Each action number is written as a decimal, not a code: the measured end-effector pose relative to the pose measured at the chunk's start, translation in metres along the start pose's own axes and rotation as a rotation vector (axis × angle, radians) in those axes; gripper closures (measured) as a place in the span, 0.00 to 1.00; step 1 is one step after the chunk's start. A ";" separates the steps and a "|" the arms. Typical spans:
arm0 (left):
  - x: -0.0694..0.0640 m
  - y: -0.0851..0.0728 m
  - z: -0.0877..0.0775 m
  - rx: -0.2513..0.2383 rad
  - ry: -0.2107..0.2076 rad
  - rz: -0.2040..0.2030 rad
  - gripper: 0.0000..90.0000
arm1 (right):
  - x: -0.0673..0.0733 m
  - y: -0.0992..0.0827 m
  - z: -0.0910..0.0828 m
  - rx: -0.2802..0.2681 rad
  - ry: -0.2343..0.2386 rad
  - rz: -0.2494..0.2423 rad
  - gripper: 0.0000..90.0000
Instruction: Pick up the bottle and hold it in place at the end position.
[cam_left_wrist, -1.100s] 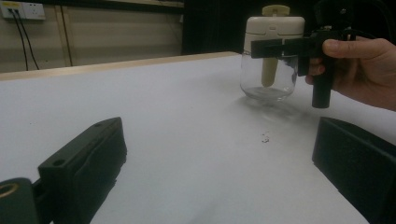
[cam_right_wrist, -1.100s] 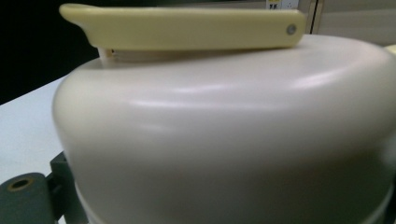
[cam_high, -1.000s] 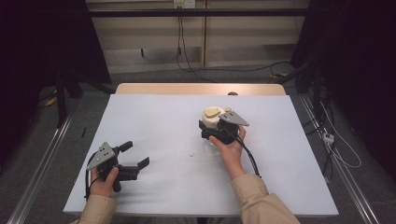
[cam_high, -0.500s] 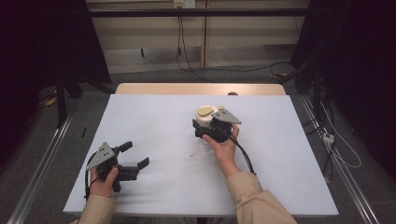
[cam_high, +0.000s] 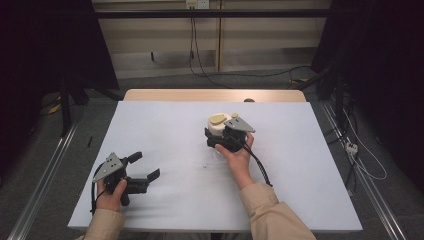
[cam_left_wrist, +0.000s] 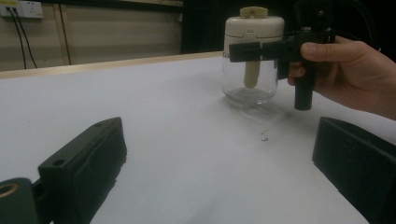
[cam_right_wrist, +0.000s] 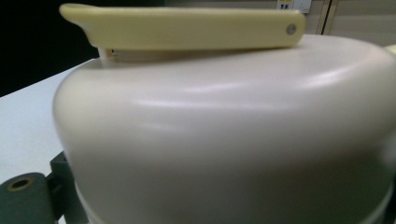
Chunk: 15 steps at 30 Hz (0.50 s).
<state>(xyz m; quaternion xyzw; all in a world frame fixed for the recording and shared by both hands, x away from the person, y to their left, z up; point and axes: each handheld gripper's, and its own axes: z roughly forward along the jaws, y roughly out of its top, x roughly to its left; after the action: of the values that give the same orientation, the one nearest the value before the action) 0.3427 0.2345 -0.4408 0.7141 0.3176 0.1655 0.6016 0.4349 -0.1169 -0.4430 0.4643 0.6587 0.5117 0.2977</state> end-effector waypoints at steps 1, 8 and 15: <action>0.000 0.000 0.000 0.000 0.001 -0.001 0.03 | 0.001 0.000 0.001 0.000 0.004 0.000 0.07; 0.000 0.000 0.000 0.000 0.002 -0.002 0.03 | 0.004 0.000 0.004 -0.004 0.008 -0.007 0.07; 0.000 0.000 0.000 0.001 0.002 -0.003 0.03 | 0.005 -0.001 0.007 -0.004 0.013 -0.004 0.07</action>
<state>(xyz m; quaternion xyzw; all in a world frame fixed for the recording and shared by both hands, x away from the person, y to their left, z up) 0.3425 0.2347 -0.4411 0.7136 0.3195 0.1653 0.6012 0.4384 -0.1096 -0.4450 0.4590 0.6606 0.5155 0.2952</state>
